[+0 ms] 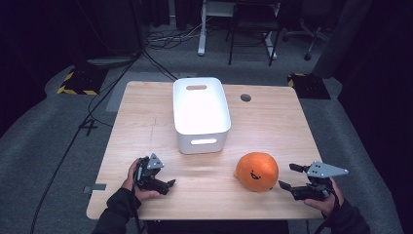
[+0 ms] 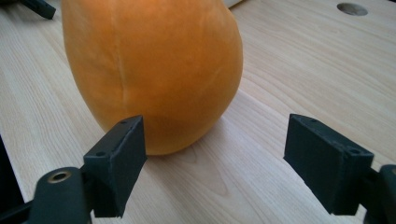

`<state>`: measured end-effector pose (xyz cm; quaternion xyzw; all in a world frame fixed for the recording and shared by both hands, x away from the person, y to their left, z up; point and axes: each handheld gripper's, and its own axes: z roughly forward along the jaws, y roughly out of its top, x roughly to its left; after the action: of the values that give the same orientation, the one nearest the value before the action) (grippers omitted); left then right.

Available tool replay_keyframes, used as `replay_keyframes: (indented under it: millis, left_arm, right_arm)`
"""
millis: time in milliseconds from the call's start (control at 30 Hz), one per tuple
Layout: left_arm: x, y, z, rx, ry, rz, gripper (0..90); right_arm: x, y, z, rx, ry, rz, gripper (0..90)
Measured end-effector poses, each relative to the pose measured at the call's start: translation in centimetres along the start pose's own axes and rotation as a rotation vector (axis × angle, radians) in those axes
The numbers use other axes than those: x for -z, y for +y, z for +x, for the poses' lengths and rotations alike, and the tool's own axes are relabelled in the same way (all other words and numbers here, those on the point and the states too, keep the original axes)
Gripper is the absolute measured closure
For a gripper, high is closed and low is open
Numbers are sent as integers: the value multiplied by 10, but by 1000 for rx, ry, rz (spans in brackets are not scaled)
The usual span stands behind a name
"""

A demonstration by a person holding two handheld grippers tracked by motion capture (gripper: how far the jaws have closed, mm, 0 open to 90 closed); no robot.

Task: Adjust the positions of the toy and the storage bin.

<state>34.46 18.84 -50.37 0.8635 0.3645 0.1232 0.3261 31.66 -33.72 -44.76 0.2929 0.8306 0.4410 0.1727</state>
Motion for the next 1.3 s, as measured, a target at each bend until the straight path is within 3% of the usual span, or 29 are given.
replay_keyframes:
  millis: [667,800,1100,1300]
  left_arm:
    - [0,0,0,1,-1,-1,6]
    - [0,0,0,0,-1,-1,6]
    - [0,0,0,0,-1,-1,7]
    - [0,0,0,1,-1,-1,7]
  right_arm:
    - [-4,27,22,53,52,-48,188]
    - [-8,34,25,54,44,-60,187]
    - [-23,42,27,58,37,-29,153]
    - [-33,42,23,33,69,-19,124]
